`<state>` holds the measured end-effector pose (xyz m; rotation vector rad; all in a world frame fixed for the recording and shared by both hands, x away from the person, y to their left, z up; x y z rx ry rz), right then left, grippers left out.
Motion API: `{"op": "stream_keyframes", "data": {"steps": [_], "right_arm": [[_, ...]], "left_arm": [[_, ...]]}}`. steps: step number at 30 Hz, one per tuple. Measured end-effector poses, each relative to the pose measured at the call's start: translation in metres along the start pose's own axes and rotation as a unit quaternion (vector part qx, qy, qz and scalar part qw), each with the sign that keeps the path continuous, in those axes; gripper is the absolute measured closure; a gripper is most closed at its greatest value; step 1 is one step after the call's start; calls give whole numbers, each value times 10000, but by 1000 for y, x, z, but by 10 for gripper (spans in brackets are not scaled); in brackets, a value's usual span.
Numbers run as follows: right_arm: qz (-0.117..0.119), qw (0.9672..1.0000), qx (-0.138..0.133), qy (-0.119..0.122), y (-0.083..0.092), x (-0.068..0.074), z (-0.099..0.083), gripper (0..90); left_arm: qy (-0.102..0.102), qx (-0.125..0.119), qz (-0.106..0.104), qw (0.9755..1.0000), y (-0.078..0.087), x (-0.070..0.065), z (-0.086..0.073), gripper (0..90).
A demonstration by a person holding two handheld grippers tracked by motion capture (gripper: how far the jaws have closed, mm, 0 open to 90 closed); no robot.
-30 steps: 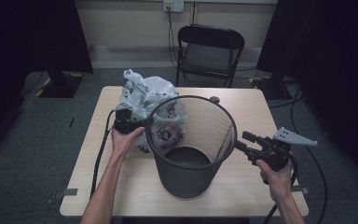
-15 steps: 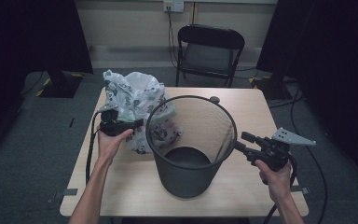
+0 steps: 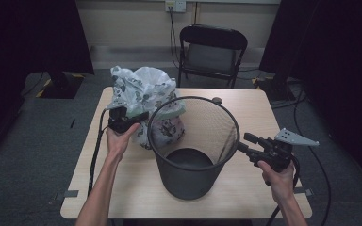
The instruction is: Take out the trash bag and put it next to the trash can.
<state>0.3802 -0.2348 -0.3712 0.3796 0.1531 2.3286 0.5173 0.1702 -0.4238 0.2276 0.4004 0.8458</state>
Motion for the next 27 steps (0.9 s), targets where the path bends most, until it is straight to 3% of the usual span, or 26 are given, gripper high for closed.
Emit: {"op": "stream_keyframes", "data": {"steps": [1, 2, 5, 7, 10, 14, 15, 20, 24, 27], "right_arm": [[5, 10000, -1, -5, 0, 0, 0, 426], [10, 10000, 6, 15, 0, 1, 0, 426], [30, 10000, 31, 8, 0, 0, -1, 427], [25, 10000, 58, -4, -2, 0, -3, 427], [29, 10000, 59, 27, -3, 3, -3, 427], [24, 10000, 81, 38, -4, 4, -4, 426], [24, 9999, 97, 42, -4, 4, -4, 425], [20, 9999, 115, 18, -5, 3, -6, 424], [25, 9999, 120, 30, -5, 4, -6, 424], [10, 9999, 147, 38, -6, 5, -8, 423]], "left_arm": [[24, 21, 71, 10000, 1, 0, -1, 449], [34, -18, 123, 9999, 5, 0, -2, 364], [94, 15, 287, 9995, 21, 8, -3, 233], [113, 47, 392, 9992, 31, 13, -5, 203], [79, 10, 389, 9992, 48, 17, -12, 191], [117, 32, 298, 9995, 57, 17, -19, 171], [-70, 92, 459, 9989, 62, 16, -24, 169], [-276, 244, 537, 9979, 77, 15, -35, 160], [-203, 214, 542, 9981, 88, 17, -42, 160], [-336, 294, 642, 9969, 96, 14, -48, 160]]}}
Point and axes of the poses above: each handheld gripper's, and its own axes: y roughly backward along the jaws, z roughly out of its top, x roughly to its left, the point moved 5 cm from there along -y, roughly forward along the jaws, and after that the axes turned 2 degrees about -x, right-handed, at the moved point
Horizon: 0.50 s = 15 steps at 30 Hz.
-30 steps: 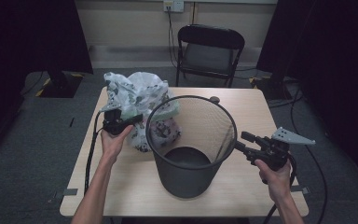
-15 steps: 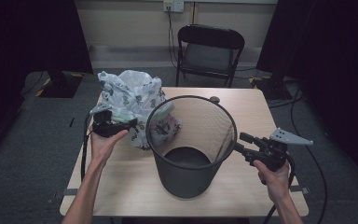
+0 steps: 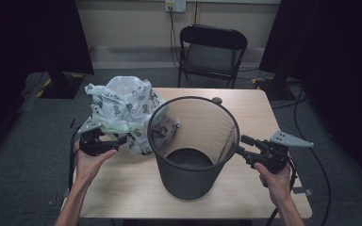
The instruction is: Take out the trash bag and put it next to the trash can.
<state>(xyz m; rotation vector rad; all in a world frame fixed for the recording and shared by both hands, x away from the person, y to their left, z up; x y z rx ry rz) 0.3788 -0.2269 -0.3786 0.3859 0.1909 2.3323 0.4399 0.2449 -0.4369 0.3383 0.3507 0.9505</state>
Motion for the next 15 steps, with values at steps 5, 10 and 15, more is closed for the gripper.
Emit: {"op": "stream_keyframes", "data": {"steps": [5, 10, 15], "right_arm": [[-29, 10000, 50, -1, 0, 0, -2, 422], [-111, 9999, 112, 20, 3, -3, -8, 423], [-230, 9995, 217, 66, 3, -4, -16, 428]], "left_arm": [[-172, 96, -24, 9998, 12, -11, -9, 174], [-222, 191, -22, 9996, 23, -21, -24, 174], [-191, 414, -48, 9989, 31, -31, -43, 160]]}}
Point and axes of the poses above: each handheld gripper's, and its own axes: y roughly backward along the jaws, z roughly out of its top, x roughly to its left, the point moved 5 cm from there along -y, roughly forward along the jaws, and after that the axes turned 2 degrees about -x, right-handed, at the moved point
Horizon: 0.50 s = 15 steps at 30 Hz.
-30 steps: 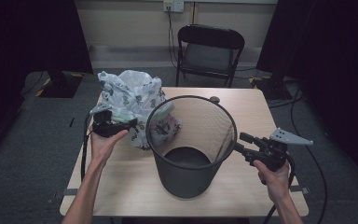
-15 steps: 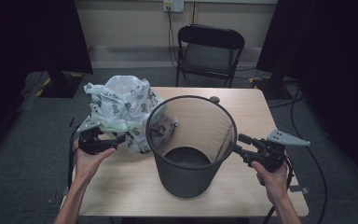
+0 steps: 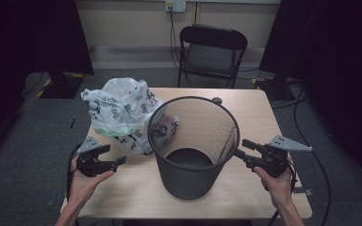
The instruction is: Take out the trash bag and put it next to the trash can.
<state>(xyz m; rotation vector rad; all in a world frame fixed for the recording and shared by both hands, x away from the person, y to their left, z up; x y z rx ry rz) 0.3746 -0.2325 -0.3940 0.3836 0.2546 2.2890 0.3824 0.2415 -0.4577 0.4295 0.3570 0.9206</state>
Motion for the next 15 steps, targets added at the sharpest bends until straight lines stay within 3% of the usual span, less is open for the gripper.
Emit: {"op": "stream_keyframes", "data": {"steps": [1, 3, 6, 7, 9, 12, 15], "right_arm": [[-113, 9999, 76, 39, -1, -1, -7, 428], [-190, 9996, 207, 56, -2, -3, -15, 426], [-269, 9992, 286, 33, -2, -5, -22, 419], [-345, 9987, 363, 11, -2, -7, -30, 408], [-389, 9982, 457, -21, -1, -9, -38, 395], [-430, 9976, 536, -68, -1, -11, -46, 377], [-571, 9953, 774, -119, -2, -12, -63, 330]], "left_arm": [[-85, -2, 39, 10000, 1, -2, -3, 160], [32, 55, -88, 9999, 3, -7, -10, 160], [11, 129, -40, 9999, 3, -17, -19, 159], [307, 205, -325, 9988, 3, -26, -24, 160], [421, 295, -416, 9978, 3, -31, -25, 179], [-136, 356, -114, 9992, 2, -43, -28, 209], [-220, 436, -107, 9987, -3, -49, -36, 207]]}}
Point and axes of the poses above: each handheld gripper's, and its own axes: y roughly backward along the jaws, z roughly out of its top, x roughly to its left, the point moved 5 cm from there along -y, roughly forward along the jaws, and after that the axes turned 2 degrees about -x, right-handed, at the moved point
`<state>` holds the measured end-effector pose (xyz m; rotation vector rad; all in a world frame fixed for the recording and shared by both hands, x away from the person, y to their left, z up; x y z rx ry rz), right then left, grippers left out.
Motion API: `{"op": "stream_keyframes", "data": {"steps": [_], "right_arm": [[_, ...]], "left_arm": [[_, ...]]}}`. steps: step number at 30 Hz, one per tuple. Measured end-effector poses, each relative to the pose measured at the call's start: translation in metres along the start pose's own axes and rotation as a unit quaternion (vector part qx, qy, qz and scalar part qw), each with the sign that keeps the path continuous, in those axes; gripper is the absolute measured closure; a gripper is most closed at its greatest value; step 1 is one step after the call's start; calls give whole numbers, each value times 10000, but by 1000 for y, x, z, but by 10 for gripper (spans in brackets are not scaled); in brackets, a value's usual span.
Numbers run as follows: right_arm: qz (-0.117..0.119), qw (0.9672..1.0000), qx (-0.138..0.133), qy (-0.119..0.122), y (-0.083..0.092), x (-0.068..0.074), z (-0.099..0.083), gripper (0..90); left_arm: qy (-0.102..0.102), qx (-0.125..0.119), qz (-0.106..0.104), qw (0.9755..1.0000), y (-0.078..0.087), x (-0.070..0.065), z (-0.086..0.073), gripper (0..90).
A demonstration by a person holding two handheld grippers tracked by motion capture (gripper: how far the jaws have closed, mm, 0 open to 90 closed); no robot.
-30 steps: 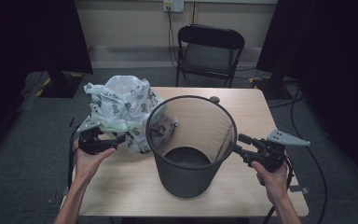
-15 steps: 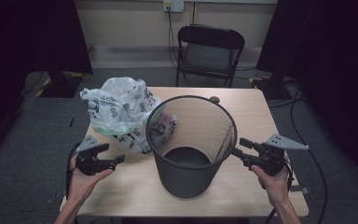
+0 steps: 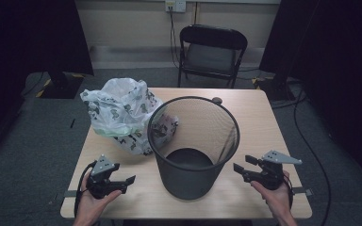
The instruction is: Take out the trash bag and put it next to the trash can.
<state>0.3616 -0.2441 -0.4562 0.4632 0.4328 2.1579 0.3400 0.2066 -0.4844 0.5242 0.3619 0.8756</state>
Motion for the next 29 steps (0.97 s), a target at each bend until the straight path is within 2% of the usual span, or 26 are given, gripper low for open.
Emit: {"op": "stream_keyframes", "data": {"steps": [1, 2, 5, 6, 7, 8, 9, 10, 11, 12, 14, 16, 17, 19, 20, 21, 23, 25, 26, 27, 29], "right_arm": [[0, 10000, 0, 0, 0, 0, 0, 330], [-59, 9999, 140, -23, -2, -1, -9, 297], [-114, 9997, 218, -48, -3, -3, -17, 288], [-278, 9993, 262, -28, -3, -5, -25, 272], [-348, 9989, 294, -75, -4, -7, -29, 247], [-419, 9985, 321, -141, -5, -9, -33, 228], [-472, 9979, 411, -191, -7, -11, -37, 221], [-472, 9979, 411, -191, -7, -11, -37, 221], [-517, 9970, 534, -193, -8, -13, -42, 215], [-672, 9946, 745, -256, -13, -17, -50, 195], [-782, 9919, 956, -288, -17, -18, -55, 177], [-1024, 9899, 966, -184, -19, -17, -56, 173], [-1024, 9899, 966, -184, -19, -17, -56, 173], [-1268, 9851, 1159, -35, -24, -17, -60, 162], [-1269, 9832, 1311, -97, -26, -18, -62, 163], [-1269, 9832, 1311, -97, -26, -18, -62, 163], [-1453, 9796, 1388, 15, -28, -18, -65, 155], [-1502, 9808, 1245, 37, -29, -20, -66, 146], [-1526, 9811, 1188, 39, -29, -20, -67, 144], [-1545, 9816, 1125, 30, -29, -20, -68, 139], [-1558, 9818, 1086, 38, -29, -20, -68, 137]], "left_arm": [[-41, -2, 66, 10000, -3, 0, -3, 207], [-60, 86, 113, 9999, -9, -1, -11, 196], [-154, 219, 198, 9994, -14, 0, -16, 196], [-108, 232, 172, 9995, -16, -1, -18, 197], [-87, 254, 142, 9995, -18, -3, -20, 197], [-134, 314, 148, 9993, -19, -4, -22, 197], [-274, 385, 122, 9988, -22, -8, -23, 197], [-274, 385, 122, 9988, -22, -8, -23, 197], [-340, 423, 123, 9985, -23, -9, -24, 197], [-436, 464, 75, 9979, -26, -12, -25, 198], [-494, 484, 111, 9975, -28, -12, -26, 198], [-497, 449, 145, 9976, -29, -11, -25, 198], [-446, 444, 172, 9979, -31, -11, -25, 198], [-470, 473, 232, 9975, -33, -9, -25, 198], [-468, 482, 244, 9974, -34, -9, -25, 197], [-468, 482, 244, 9974, -34, -9, -25, 197], [-484, 470, 313, 9972, -36, -9, -24, 197], [-454, 679, 266, 9963, -43, -7, -29, 172], [-454, 679, 266, 9963, -43, -7, -29, 150], [-341, 684, 239, 9968, -43, -5, -29, 153], [-325, 658, 274, 9969, -43, -4, -29, 157]]}}
Point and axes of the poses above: each handheld gripper's, and its own axes: y roughly backward along the jaws, z roughly out of its top, x roughly to its left, the point moved 5 cm from there along -y, roughly forward along the jaws, and after that the axes turned 2 degrees about -x, right-handed, at the moved point
